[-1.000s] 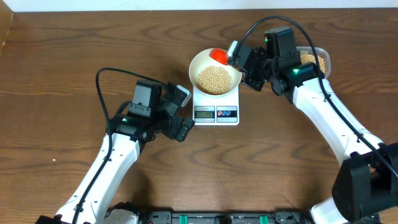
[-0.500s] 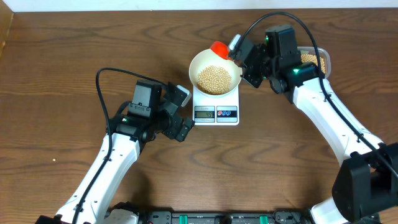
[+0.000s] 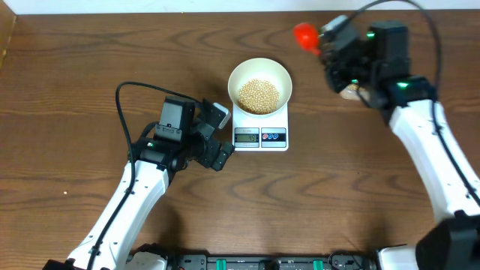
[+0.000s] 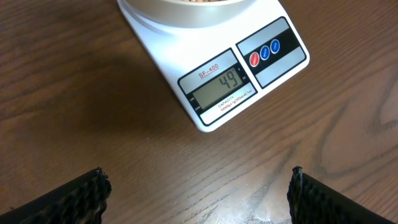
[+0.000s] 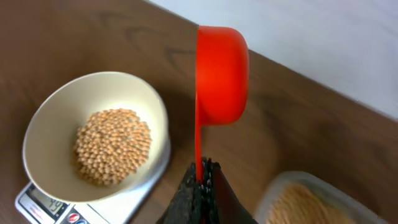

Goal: Scoop item into bowl and weigh 50g on scale
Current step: 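Carry the scoop back right to the chickpea tub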

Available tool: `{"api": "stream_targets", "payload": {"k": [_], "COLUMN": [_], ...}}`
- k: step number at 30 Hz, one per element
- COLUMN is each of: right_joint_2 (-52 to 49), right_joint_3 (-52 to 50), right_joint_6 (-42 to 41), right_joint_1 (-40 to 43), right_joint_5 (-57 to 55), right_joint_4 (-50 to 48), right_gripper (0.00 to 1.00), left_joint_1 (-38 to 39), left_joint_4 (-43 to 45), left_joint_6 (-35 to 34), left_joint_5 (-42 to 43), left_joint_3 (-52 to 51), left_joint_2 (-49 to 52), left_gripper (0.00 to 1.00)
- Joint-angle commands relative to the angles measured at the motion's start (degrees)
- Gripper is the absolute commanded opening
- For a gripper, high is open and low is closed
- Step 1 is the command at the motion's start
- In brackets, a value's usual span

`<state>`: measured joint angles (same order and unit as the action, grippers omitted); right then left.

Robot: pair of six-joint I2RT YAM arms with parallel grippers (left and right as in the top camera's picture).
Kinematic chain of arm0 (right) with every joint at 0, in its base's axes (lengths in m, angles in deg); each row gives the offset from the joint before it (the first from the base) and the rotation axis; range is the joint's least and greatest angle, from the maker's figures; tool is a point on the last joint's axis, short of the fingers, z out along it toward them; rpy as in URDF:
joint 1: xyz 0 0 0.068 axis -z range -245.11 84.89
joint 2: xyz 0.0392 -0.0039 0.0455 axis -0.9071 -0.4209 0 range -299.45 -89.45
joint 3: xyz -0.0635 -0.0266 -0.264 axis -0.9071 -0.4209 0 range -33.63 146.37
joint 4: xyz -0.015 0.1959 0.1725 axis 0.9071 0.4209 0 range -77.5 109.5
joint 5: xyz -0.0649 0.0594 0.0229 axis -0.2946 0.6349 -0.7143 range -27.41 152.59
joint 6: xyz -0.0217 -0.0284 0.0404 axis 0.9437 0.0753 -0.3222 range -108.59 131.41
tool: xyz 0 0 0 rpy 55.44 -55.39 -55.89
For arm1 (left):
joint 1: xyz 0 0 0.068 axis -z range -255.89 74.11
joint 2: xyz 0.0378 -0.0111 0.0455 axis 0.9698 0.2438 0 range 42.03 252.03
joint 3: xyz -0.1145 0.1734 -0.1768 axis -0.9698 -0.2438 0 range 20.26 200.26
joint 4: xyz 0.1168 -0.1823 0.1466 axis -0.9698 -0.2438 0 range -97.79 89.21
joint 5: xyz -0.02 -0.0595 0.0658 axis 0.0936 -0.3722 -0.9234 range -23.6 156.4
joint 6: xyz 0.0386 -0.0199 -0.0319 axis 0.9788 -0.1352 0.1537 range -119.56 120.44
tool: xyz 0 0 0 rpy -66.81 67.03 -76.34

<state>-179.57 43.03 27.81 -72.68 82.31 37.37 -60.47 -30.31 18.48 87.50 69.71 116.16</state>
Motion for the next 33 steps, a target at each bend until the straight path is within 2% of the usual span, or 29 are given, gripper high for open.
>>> {"api": "stream_targets", "payload": {"k": [1,12,33], "right_joint_2": [1.4,0.55,-8.11], "right_joint_3": [0.59,0.46,0.46], "right_joint_6": [-7.21,-9.33,-9.05], "right_joint_1": [4.57,15.3,16.13], "right_joint_5": [0.57,0.57,2.93], "right_joint_4": [2.29,10.91,11.32], "right_gripper": [0.01,0.01,0.01], "left_joint_1": [-0.2,-0.2,-0.2], "left_joint_4": [-0.02,0.0,-0.02], "left_joint_6": [0.31,0.31,0.31], "left_joint_5": [0.28,0.31,0.31], "left_joint_3": [-0.28,-0.28,-0.28], "left_joint_2": [0.04,0.04,0.04], "left_gripper": [0.94,0.93,0.94]}}
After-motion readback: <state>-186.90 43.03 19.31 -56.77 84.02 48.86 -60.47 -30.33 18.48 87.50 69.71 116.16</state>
